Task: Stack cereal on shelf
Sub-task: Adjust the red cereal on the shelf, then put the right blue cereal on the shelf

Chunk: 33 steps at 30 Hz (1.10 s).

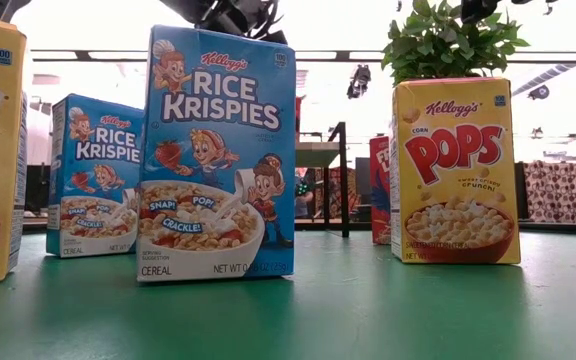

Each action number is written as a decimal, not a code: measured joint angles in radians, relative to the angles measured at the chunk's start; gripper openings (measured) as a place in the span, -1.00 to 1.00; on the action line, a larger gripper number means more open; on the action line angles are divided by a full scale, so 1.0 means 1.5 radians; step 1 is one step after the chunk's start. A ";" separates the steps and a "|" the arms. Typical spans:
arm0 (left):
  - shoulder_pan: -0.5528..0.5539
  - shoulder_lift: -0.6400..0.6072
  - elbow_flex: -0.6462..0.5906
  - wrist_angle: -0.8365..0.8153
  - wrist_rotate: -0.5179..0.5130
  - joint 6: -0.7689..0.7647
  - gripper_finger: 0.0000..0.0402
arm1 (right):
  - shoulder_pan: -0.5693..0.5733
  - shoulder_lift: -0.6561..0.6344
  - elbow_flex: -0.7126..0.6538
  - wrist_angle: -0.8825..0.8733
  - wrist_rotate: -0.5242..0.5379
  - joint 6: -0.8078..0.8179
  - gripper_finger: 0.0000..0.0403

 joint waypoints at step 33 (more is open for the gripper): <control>-0.061 -0.092 0.011 -0.206 -0.001 -0.175 -0.12 | 0.000 0.009 0.000 0.021 0.004 0.003 -0.96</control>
